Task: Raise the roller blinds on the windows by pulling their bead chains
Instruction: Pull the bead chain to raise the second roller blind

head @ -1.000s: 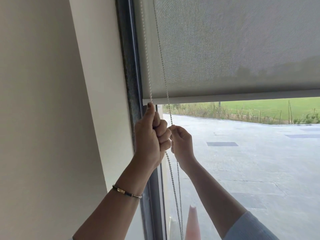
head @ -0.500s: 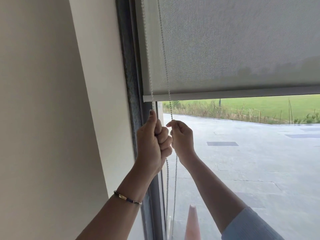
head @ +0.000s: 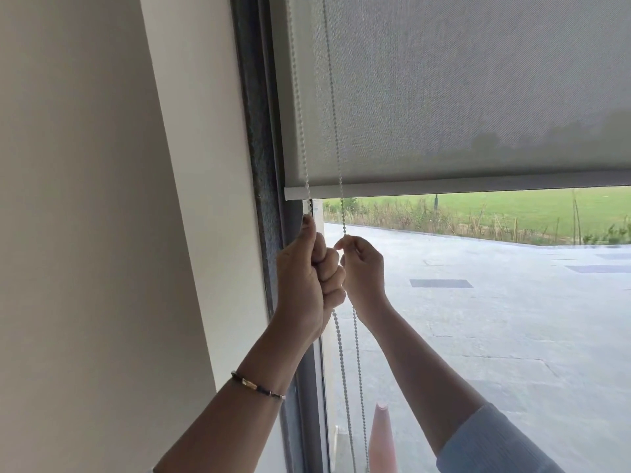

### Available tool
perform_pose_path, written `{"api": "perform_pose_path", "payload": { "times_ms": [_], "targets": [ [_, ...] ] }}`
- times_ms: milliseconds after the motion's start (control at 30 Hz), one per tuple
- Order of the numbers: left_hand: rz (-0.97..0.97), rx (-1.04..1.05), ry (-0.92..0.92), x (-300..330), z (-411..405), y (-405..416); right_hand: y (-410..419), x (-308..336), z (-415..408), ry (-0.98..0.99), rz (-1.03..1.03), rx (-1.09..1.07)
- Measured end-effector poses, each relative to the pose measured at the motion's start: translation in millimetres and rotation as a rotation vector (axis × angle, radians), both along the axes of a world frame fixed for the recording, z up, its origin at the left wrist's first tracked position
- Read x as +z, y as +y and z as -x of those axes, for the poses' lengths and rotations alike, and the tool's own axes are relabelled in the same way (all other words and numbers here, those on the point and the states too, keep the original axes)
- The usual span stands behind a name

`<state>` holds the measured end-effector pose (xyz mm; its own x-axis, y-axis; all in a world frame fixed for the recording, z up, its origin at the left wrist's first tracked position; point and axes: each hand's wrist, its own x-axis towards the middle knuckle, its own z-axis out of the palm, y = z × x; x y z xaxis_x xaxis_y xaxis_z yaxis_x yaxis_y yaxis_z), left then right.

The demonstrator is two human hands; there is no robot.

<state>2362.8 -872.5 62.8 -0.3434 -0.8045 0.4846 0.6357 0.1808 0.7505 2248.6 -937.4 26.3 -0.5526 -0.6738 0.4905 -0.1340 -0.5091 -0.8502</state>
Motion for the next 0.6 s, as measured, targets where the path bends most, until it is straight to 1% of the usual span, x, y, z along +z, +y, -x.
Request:
{"api": "perform_pose_path", "payload": {
  "times_ms": [133, 600],
  "targets": [
    [0.001, 0.006, 0.003, -1.6, -4.2, -1.3, -2.3, -0.3, 2.6, -0.038, -0.010, 0.026],
    [0.013, 0.029, -0.001, -6.5, -7.3, -1.7, -5.5, 2.5, 1.8, -0.038, -0.013, 0.015]
  ]
}}
